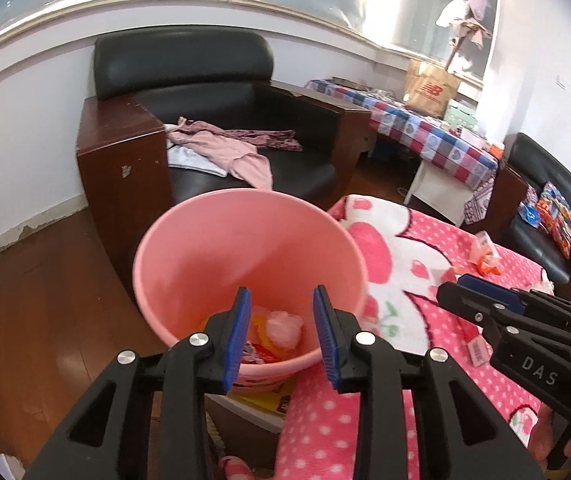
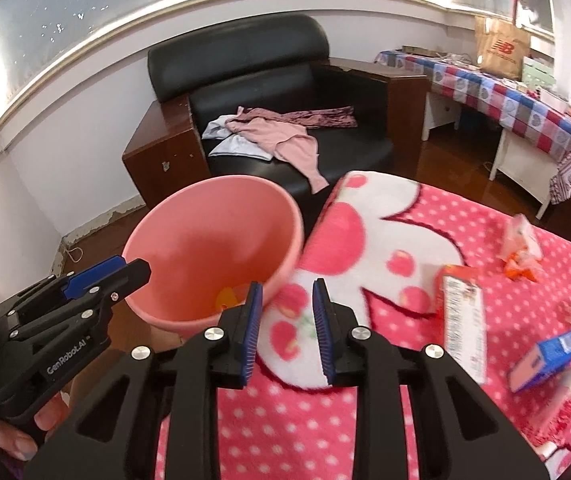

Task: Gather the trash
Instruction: 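Open both tools over the bucket and move back to the table, then grasp a clear plastic wrapper with the left tool while the right tool grasps another wrapper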

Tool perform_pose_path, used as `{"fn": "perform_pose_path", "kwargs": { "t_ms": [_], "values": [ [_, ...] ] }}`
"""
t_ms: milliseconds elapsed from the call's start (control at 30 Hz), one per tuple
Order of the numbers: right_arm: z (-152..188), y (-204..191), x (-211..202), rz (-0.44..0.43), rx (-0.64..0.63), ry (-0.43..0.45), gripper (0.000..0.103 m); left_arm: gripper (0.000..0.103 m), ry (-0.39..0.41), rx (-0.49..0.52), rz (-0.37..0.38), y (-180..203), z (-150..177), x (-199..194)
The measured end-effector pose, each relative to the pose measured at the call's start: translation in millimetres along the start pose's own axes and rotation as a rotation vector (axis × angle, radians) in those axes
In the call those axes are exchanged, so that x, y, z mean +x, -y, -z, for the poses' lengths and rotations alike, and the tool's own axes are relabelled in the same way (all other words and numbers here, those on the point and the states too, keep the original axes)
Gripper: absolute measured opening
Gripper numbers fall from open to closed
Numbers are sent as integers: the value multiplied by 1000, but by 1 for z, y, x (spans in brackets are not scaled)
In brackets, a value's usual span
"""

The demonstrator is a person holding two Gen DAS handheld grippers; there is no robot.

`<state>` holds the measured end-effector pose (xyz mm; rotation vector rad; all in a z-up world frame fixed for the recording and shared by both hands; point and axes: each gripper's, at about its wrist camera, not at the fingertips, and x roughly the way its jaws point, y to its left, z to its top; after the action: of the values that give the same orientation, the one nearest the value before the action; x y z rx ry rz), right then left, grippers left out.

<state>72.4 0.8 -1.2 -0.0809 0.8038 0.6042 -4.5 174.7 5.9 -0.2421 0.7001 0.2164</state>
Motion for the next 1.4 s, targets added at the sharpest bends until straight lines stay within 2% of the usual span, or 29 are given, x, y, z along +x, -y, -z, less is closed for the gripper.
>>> {"fn": "perform_pose_path", "kwargs": {
  "t_ms": [333,633,1000,1233,1400],
  "values": [
    [16,56,-38,55,95,31,27,32,-19,78,63,47,-2,0],
    [28,126,-79,172,177,85,27,32,-35,166,172,113,-10,15],
    [59,232,-112,323,346,112,27,32,-111,256,342,215,-26,61],
    [70,274,-115,355,425,123,27,32,-152,285,403,265,-41,101],
    [80,297,-110,351,479,112,27,31,-169,270,430,285,-49,131]
  ]
}}
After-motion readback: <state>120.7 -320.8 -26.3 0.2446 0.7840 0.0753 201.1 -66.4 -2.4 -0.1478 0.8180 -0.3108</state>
